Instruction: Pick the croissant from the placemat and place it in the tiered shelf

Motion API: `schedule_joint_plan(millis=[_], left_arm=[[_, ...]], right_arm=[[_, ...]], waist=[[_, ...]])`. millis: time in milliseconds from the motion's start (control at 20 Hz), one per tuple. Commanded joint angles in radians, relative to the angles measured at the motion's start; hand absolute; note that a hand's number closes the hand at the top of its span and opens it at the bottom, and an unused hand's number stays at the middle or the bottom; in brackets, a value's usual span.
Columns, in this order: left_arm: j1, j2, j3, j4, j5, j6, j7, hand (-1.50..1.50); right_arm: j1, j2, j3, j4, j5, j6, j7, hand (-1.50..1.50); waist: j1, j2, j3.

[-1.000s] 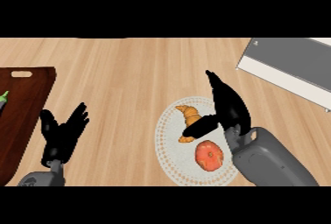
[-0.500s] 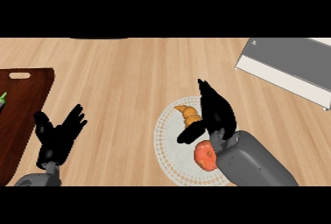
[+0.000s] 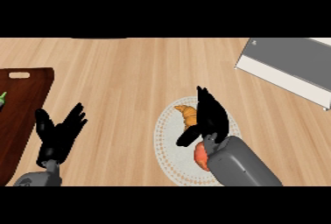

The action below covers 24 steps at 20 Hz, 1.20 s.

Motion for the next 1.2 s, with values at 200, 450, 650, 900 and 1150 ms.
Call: schedule_joint_plan(millis=[200, 450, 650, 900, 1150], left_arm=[[-0.012, -0.009, 0.027, 0.03, -0.012, -0.009, -0.005, 0.0], [-0.007, -0.021, 0.018, -0.023, -0.017, -0.011, 0.041, 0.0], [-0.008, -0.037, 0.01, -0.024, -0.056, 0.013, 0.036, 0.0], [0.063, -0.053, 0.017, -0.009, -0.058, -0.032, -0.038, 0.0], [0.027, -0.038, 0.036, -0.064, -0.055, -0.036, 0.035, 0.0]], right_arm=[[-0.049, 0.098, -0.037, 0.123, 0.105, 0.014, 0.089, -1.5], [-0.009, 0.099, -0.081, 0.169, 0.168, 0.013, 0.025, -1.5], [-0.094, 0.1, -0.13, 0.344, 0.163, -0.086, -0.067, -1.5], [-0.065, 0.1, -0.103, 0.356, 0.143, -0.143, -0.135, -1.5], [-0.13, 0.1, -0.065, 0.535, 0.075, -0.267, -0.206, -1.5]], waist=[[0.001, 0.001, -0.001], [0.0, 0.0, 0.0], [0.007, 0.002, 0.0], [0.006, 0.002, 0.0], [0.014, 0.003, 0.0]])
